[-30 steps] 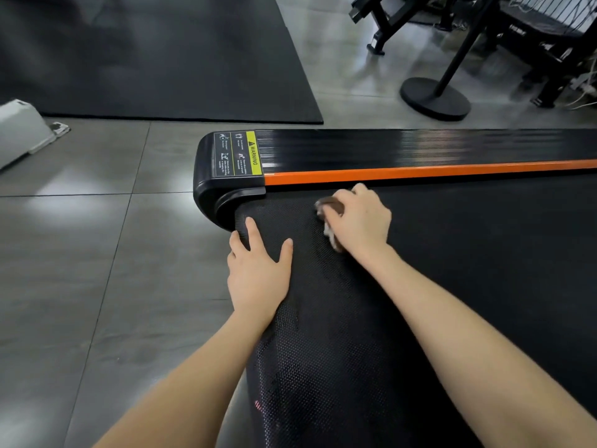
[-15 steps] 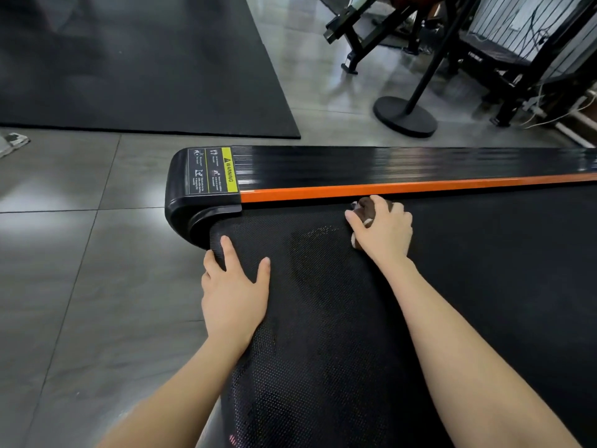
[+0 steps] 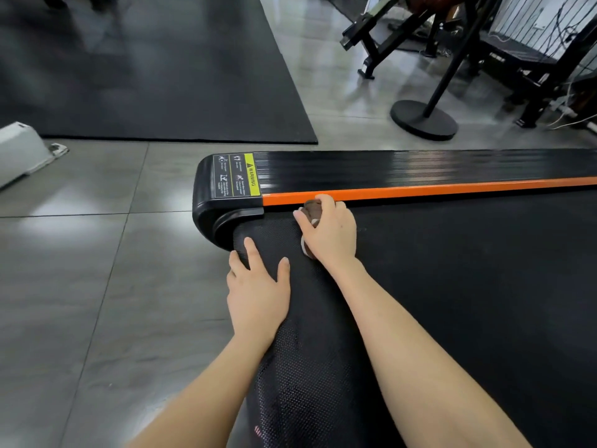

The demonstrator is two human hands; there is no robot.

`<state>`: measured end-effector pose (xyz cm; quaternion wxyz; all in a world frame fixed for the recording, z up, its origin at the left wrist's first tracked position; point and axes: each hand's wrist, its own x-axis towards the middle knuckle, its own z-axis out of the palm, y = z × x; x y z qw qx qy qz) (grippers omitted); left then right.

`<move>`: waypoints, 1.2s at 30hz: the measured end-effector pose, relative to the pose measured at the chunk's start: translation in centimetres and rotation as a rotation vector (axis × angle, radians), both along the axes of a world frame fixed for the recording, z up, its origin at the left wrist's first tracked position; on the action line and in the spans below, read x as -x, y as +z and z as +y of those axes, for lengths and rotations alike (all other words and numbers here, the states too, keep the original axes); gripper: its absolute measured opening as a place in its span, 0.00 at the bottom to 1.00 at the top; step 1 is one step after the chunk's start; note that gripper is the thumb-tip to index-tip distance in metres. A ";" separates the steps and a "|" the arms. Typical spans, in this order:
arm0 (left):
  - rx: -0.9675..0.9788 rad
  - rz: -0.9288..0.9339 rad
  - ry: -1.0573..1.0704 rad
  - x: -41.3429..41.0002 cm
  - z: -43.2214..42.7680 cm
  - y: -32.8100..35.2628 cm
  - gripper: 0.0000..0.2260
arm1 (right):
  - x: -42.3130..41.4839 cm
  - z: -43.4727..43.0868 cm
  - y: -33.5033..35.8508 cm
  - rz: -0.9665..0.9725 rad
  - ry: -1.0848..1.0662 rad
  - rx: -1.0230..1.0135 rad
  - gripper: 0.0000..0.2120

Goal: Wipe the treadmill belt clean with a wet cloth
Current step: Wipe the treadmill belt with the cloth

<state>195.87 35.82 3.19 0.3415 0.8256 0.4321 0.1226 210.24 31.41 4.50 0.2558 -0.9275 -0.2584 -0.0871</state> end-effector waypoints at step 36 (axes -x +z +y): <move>-0.058 0.070 -0.554 14.7 -4.4 1.0 0.20 | 27.9 -28.2 1.8 -0.067 0.367 0.343 0.15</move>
